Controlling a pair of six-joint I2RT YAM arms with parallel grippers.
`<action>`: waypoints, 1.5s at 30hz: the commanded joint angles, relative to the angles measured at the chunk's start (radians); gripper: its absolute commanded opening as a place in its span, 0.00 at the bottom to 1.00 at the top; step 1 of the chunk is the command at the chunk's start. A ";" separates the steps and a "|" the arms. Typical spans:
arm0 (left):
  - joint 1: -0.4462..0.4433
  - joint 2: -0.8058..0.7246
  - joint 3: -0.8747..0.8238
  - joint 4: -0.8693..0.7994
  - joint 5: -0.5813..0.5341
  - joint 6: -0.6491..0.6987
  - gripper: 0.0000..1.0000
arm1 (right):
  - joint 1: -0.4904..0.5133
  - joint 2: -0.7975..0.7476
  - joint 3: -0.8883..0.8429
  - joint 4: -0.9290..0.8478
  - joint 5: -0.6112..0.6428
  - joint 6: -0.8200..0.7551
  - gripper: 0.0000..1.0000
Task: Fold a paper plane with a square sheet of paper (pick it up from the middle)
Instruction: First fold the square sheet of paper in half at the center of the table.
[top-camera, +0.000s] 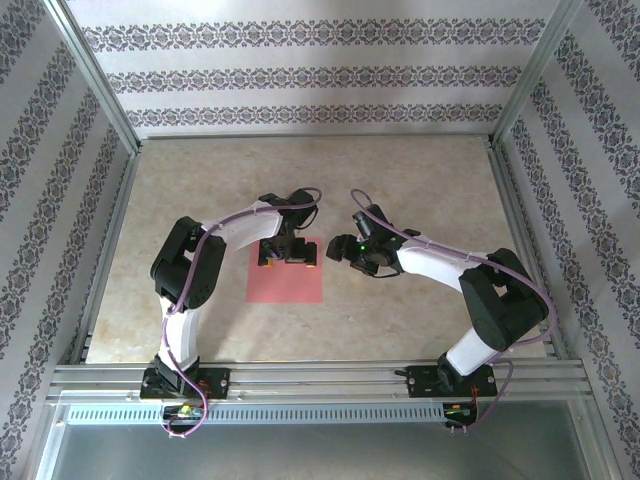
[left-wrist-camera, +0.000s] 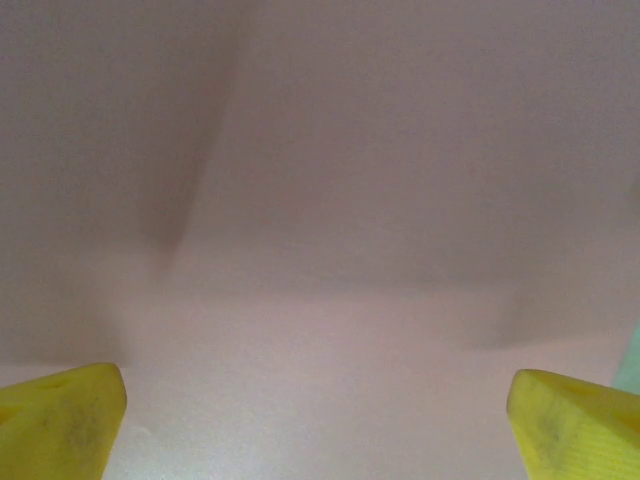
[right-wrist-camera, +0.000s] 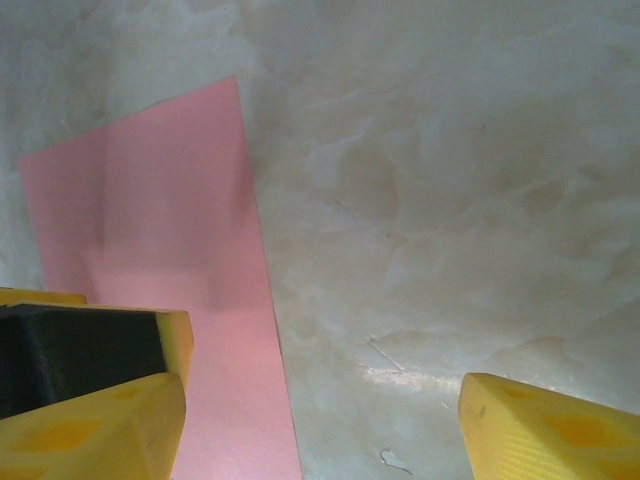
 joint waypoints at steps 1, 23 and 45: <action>-0.014 0.017 0.002 -0.042 -0.016 0.003 0.97 | -0.007 -0.016 -0.012 0.004 0.018 0.019 0.73; -0.017 0.092 -0.062 -0.005 -0.056 -0.058 0.83 | -0.008 0.000 -0.003 0.004 0.012 0.024 0.73; 0.064 -0.276 -0.223 0.508 0.533 -0.117 0.35 | -0.180 -0.180 -0.096 0.154 -0.131 -0.092 0.75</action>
